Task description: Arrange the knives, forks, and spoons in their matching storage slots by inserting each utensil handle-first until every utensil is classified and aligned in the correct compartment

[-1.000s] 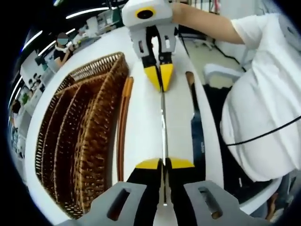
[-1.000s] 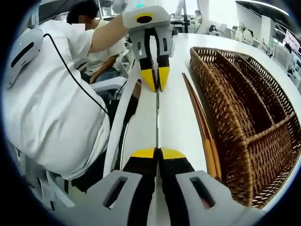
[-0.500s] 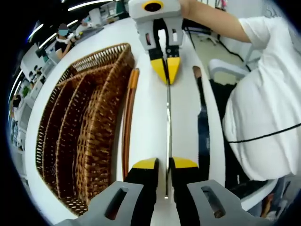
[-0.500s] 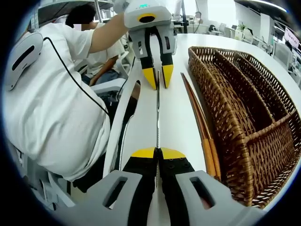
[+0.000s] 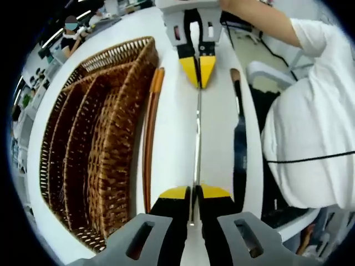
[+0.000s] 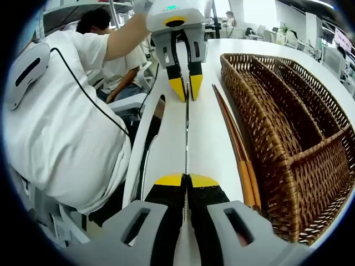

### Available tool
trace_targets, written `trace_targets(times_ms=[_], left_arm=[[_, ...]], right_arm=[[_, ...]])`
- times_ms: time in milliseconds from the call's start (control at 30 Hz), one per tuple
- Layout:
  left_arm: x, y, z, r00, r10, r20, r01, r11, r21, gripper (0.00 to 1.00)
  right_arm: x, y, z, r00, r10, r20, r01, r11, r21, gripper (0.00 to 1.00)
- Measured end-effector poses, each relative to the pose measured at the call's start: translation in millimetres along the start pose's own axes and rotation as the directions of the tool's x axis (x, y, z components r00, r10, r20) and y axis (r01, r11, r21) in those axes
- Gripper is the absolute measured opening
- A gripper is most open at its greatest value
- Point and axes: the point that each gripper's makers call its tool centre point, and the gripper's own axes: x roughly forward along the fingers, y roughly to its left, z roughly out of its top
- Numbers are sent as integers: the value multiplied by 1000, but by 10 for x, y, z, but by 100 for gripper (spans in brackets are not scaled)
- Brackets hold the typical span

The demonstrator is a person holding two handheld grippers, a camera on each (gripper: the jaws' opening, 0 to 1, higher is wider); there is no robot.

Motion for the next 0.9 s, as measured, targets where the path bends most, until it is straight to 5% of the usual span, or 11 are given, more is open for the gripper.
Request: trace_targets(times_ms=[900], left_arm=[[-34, -52, -82, 999, 18, 29, -18, 1000, 22, 3]], right_arm=[[29, 82, -47, 997, -32, -69, 32, 999, -5, 3]])
